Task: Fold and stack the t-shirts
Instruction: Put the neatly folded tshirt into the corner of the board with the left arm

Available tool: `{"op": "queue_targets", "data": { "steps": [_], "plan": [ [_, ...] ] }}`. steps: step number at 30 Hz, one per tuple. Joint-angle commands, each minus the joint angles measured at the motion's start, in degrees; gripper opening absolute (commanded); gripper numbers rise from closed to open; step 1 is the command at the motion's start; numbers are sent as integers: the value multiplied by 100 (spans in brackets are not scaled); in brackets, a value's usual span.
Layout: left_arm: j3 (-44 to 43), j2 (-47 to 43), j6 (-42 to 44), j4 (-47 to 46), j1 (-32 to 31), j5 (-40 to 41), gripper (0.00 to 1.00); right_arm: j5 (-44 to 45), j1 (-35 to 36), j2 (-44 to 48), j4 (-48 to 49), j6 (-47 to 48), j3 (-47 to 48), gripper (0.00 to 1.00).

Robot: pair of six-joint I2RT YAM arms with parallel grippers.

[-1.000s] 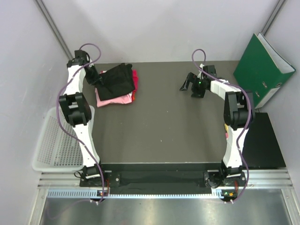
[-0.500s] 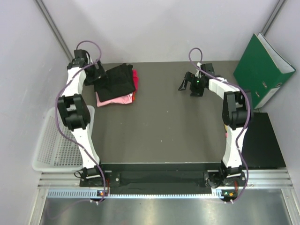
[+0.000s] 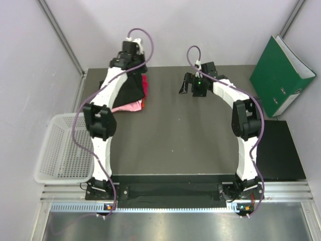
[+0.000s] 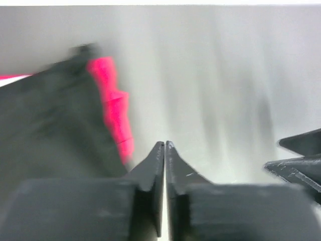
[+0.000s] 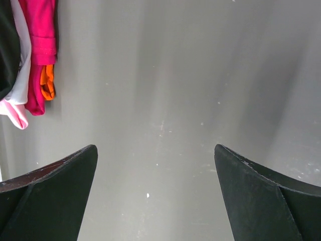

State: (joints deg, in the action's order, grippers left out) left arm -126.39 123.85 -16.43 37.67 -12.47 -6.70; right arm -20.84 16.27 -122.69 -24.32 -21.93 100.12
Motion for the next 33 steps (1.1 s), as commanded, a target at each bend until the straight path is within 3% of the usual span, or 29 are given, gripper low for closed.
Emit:
{"op": "queue_targets", "data": {
  "steps": [1, 9, 13, 18, 22, 33],
  "plan": [
    [-562, 885, -220, 329, -142, -182, 0, 106, -45, 0, -12, 128, -18, 100],
    [-140, 1255, -896, -480, 78, -1051, 0, 168, -133, 123, -21, 181, -264, 100],
    [-631, 1842, -784, -24, 157, -1228, 0, 124, -195, 149, 23, 154, -431, 100],
    [-414, 2011, -678, 425, 122, -1256, 0, 63, -274, 132, 76, 102, -467, 100],
    [104, 1845, -564, 522, 52, -720, 0, 10, -291, 105, 102, 66, -484, 100],
    [-412, 1897, -37, 1506, 52, 2170, 0, -69, -362, 123, 199, 40, -616, 100]
  ]
}}
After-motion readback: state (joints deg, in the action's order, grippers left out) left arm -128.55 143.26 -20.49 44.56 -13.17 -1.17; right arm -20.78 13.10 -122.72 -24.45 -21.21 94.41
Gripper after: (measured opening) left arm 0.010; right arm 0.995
